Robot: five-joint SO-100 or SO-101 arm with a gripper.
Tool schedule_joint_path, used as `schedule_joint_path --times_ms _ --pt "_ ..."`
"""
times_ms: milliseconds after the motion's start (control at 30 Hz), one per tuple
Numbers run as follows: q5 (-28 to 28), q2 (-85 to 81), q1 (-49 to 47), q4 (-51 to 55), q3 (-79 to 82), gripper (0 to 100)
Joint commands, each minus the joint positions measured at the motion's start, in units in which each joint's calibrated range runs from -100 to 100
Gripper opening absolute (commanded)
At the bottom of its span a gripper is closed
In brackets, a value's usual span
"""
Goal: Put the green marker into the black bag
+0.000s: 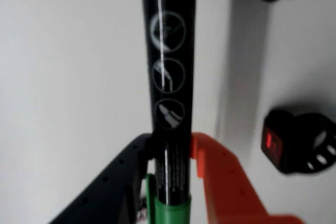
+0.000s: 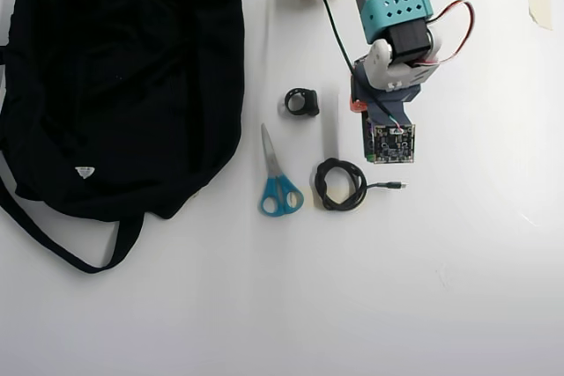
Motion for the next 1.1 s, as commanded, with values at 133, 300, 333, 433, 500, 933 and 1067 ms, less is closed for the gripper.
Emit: schedule_joint_path --times_ms 133,300,333,433,500,933,1067 --pt "0.12 -10.59 0.42 9.51 -2.13 2" --pt "0.12 -15.57 2.07 13.90 -2.13 2" --pt "0.17 -16.64 2.37 14.25 -2.13 2" --pt "0.33 -20.13 3.64 14.59 -2.13 2" --pt "0.33 -21.96 4.69 14.68 -2.13 2" --pt "0.38 -25.44 21.51 13.73 -2.22 2" --pt "0.38 -24.78 27.05 13.30 -2.22 2"
